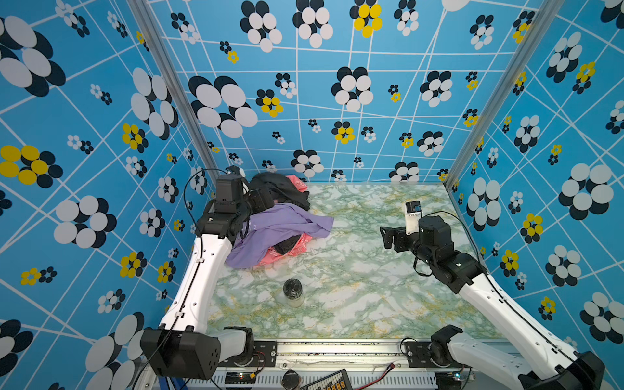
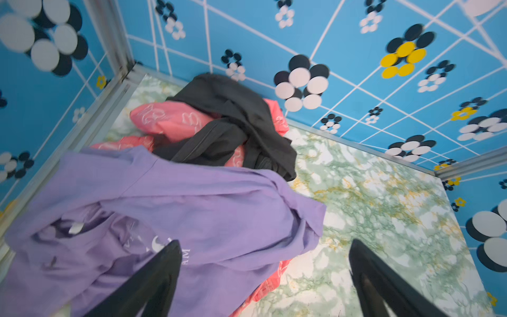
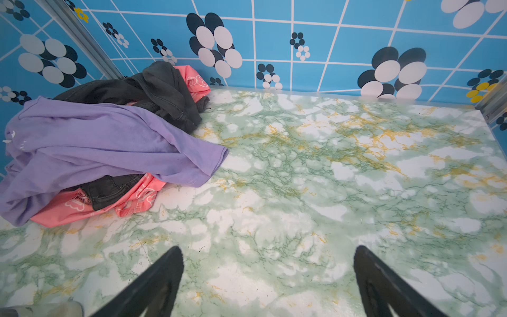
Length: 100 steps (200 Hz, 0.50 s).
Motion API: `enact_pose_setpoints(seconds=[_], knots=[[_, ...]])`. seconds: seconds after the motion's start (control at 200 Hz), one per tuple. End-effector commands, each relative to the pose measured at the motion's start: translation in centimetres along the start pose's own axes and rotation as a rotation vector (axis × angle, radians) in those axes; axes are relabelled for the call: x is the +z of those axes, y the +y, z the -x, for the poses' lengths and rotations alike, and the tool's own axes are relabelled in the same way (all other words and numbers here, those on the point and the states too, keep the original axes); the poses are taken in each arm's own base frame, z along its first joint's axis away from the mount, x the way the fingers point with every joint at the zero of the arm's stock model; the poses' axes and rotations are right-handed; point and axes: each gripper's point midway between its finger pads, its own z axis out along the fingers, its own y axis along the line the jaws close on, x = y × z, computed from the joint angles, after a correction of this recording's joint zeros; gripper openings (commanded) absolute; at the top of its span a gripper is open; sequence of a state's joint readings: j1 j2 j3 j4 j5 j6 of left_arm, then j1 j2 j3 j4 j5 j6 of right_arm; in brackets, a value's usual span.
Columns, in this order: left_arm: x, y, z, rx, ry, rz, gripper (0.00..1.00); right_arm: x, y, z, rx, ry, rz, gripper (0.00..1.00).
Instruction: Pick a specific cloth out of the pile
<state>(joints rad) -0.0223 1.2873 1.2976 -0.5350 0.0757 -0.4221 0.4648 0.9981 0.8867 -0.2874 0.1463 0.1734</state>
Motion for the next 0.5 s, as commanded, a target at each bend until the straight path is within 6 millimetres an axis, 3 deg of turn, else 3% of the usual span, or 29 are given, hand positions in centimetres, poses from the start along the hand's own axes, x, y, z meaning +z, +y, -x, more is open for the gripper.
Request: enact_pose_setpoints(seconds=[0.0, 0.25, 0.495], knots=[[1.0, 2.7, -2.1, -0.121, 0.079, 0.034, 0.91, -0.5, 0.9, 1.3, 0.021, -0.027, 0.04, 0.99], [4.6, 6.5, -4.6, -0.246, 0.151, 0.098, 0.81, -0.8, 1.0, 1.4, 0.049, -0.032, 0.05, 0.99], [7.2, 8.5, -6.0, -0.295, 0.186, 0.14, 0.62, -0.9, 1.2, 1.7, 0.055, -0.047, 0.057, 0.99]])
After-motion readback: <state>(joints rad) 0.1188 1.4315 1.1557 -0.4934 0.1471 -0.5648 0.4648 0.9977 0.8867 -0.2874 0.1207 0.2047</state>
